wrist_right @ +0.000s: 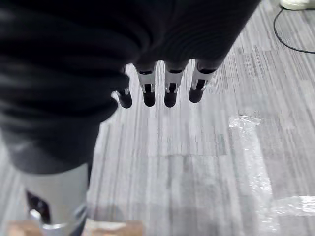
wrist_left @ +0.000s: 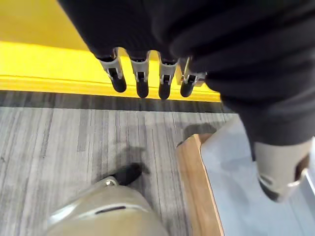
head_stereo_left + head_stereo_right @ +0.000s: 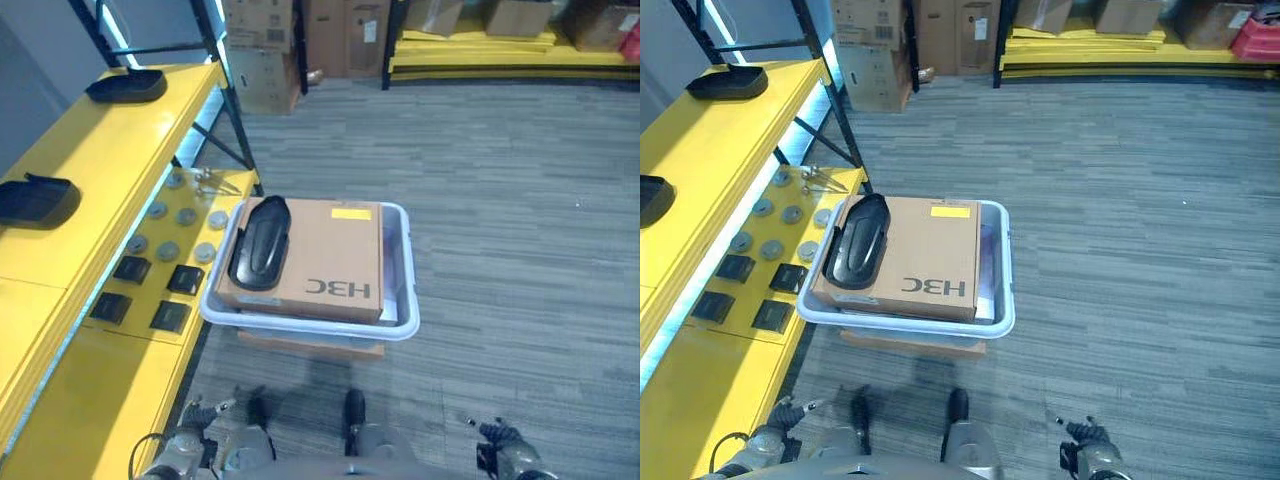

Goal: Move parts from the plastic box to the shelf.

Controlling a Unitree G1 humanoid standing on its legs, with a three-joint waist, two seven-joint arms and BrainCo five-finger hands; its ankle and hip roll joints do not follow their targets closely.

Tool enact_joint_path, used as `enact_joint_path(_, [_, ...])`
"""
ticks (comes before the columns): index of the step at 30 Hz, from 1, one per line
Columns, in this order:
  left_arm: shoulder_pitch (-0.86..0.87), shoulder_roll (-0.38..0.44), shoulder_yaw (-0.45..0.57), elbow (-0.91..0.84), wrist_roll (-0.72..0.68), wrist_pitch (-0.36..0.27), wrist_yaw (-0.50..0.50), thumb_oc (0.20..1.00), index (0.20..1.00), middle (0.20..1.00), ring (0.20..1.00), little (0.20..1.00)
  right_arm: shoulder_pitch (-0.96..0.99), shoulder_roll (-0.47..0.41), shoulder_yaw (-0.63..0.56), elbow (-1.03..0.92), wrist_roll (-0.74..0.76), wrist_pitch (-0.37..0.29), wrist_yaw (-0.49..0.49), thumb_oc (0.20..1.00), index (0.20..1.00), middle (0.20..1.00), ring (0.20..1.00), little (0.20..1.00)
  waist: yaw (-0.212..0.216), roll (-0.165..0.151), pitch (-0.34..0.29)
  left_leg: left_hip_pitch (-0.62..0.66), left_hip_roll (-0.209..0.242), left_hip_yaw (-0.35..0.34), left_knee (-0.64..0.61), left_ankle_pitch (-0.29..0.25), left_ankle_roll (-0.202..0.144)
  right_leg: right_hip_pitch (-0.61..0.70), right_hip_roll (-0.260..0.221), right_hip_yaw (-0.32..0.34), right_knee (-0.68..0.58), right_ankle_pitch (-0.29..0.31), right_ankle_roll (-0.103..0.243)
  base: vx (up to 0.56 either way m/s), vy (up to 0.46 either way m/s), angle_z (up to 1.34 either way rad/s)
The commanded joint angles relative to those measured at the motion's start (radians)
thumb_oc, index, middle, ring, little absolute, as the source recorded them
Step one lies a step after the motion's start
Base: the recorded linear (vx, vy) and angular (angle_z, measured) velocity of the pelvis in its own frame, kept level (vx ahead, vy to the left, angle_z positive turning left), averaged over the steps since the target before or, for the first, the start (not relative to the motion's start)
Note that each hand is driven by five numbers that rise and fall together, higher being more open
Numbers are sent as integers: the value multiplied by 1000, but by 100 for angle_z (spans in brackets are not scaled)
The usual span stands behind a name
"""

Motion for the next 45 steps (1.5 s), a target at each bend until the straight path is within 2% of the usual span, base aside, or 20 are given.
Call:
enact_joint_path(1, [6, 56, -13, -34, 59, -47, 7, 1000, 1000, 1000, 1000, 1000, 3, -16, -54, -164, 181, -171, -187, 1000, 1000, 1000, 1000, 1000, -2, -10, 23, -17, -24, -8, 24, -11, 49, 60, -105, -8, -6, 30, 140, 52, 137, -45])
enact_joint_path(4, [52, 74, -10, -66, 61, -67, 23, 1000, 1000, 1000, 1000, 1000, 37, -27, -163, -381, 156, -257, -281, 1000, 1000, 1000, 1000, 1000, -9, -9, 22, 5, -42, 4, 4, -20, 54, 50, -125, -21, 2, 37, 156, 53, 139, -42])
enact_joint_path(5, [83, 82, 2, -82, 58, -73, 33, 1000, 1000, 1000, 1000, 1000, 47, -40, -228, -535, 101, -287, -335, 1000, 1000, 1000, 1000, 1000, -9, -8, 22, 16, -60, 4, -7, -28, 67, 46, -136, -20, 7, 41, 165, 62, 143, -9])
enact_joint_path(6, [90, 84, 6, -85, 61, -75, 36, 1000, 1000, 1000, 1000, 1000, 47, -42, -243, -583, 91, -268, -348, 1000, 1000, 1000, 1000, 1000, -8, -8, 22, 17, -64, 4, -8, -30, 71, 45, -138, -20, 8, 42, 168, 59, 124, 9])
enact_joint_path(9, [126, 99, 45, -105, 70, -76, 33, 1000, 1000, 1000, 1000, 1000, 39, -68, -323, -808, 5, -289, -419, 1000, 1000, 1000, 1000, 1000, 4, -10, 23, 23, -85, 1, -26, -38, 91, 39, -150, -23, 9, 53, 185, 42, 75, 1])
enact_joint_path(14, [146, 101, 75, -108, 62, -78, 28, 1000, 1000, 1000, 1000, 1000, -3, -115, -360, -957, -66, -268, -462, 1000, 1000, 1000, 1000, 1000, 23, -9, 20, 29, -100, 1, -56, -39, 103, 38, -159, -35, 0, 59, 197, 39, 62, 9])
enact_joint_path(18, [168, 98, 89, -120, 75, -101, 21, 1000, 1000, 1000, 1000, 1000, -90, -192, -371, -1044, -115, -212, -466, 1000, 1000, 1000, 1000, 1000, 67, -3, 26, 5, -113, -20, -77, -33, 108, 21, -166, -53, -5, 62, 205, -4, 78, 12])
enact_joint_path(20, [166, 105, 86, -121, 56, -115, 13, 1000, 1000, 1000, 1000, 1000, -172, -247, -335, -1038, -127, -146, -429, 1000, 1000, 1000, 1000, 1000, 98, 1, 39, -20, -119, -36, -83, -24, 107, 8, -170, -70, -10, 64, 207, -60, 78, 24])
enact_joint_path(22, [155, 111, 78, -117, 50, -131, 10, 1000, 1000, 1000, 1000, 1000, -251, -291, -295, -995, -109, -103, -389, 1000, 1000, 1000, 1000, 1000, 126, 3, 56, -56, -125, -50, -78, -17, 107, -9, -175, -86, -9, 67, 206, -98, 50, 10])
enact_joint_path(23, [154, 110, 79, -116, 50, -132, 10, 1000, 1000, 1000, 1000, 1000, -256, -294, -293, -991, -108, -104, -388, 1000, 1000, 1000, 1000, 1000, 124, 4, 56, -59, -125, -51, -76, -17, 107, -11, -175, -87, -9, 67, 206, -138, 65, 17])
enact_joint_path(24, [140, 114, 62, -112, 33, -145, 13, 1000, 1000, 1000, 1000, 1000, -337, -328, -241, -924, -76, -79, -369, 1000, 1000, 1000, 1000, 1000, 154, 9, 78, -97, -130, -66, -65, -10, 107, -29, -181, -103, -1, 67, 204, -120, 54, 27])
enact_joint_path(28, [124, 127, 21, -108, 40, -191, 68, 1000, 1000, 1000, 1000, 1000, -479, -358, -161, -741, 19, -110, -339, 1000, 1000, 1000, 1000, 1000, 213, 21, 118, -161, -141, -100, -33, 0, 106, -53, -191, -138, 15, 63, 198, -109, 55, 31])
enact_joint_path(29, [122, 127, 19, -108, 42, -191, 76, 1000, 1000, 1000, 1000, 1000, -491, -361, -154, -728, 26, -112, -334, 1000, 1000, 1000, 1000, 1000, 215, 22, 120, -167, -142, -103, -30, 0, 106, -56, -193, -140, 18, 62, 198, -105, 42, 41])
enact_joint_path(30, [117, 139, 2, -111, 44, -199, 103, 1000, 1000, 1000, 1000, 1000, -547, -350, -111, -652, 54, -132, -333, 1000, 1000, 1000, 1000, 1000, 241, 28, 138, -192, -149, -119, -11, -1, 105, -66, -199, -156, 35, 53, 196, -67, 23, 41])
enact_joint_path(31, [114, 143, 0, -111, 46, -199, 109, 1000, 1000, 1000, 1000, 1000, -564, -345, -97, -632, 71, -134, -327, 1000, 1000, 1000, 1000, 1000, 249, 29, 143, -202, -152, -125, -5, -1, 105, -68, -201, -162, 39, 51, 196, -73, 24, 28])
enact_joint_path(39, [132, 142, -35, -74, 68, -229, 113, 1000, 1000, 1000, 1000, 1000, -695, -295, 30, -486, 86, -121, -273, 1000, 1000, 1000, 1000, 1000, 316, 46, 164, -234, -176, -163, 20, 5, 105, -64, -223, -209, 66, 32, 190, -4, 51, 24])
enact_joint_path(43, [146, 138, -36, -70, 71, -226, 105, 1000, 1000, 1000, 1000, 1000, -714, -276, 55, -480, 60, -89, -252, 1000, 1000, 1000, 1000, 1000, 327, 51, 163, -229, -183, -169, 13, 5, 105, -61, -229, -216, 68, 28, 191, 11, 64, 16])
enact_joint_path(45, [156, 134, -31, -62, 76, -228, 96, 1000, 1000, 1000, 1000, 1000, -718, -260, 78, -493, 39, -41, -240, 1000, 1000, 1000, 1000, 1000, 331, 49, 162, -220, -185, -168, 7, 6, 105, -53, -232, -219, 65, 29, 194, 25, 51, 5])
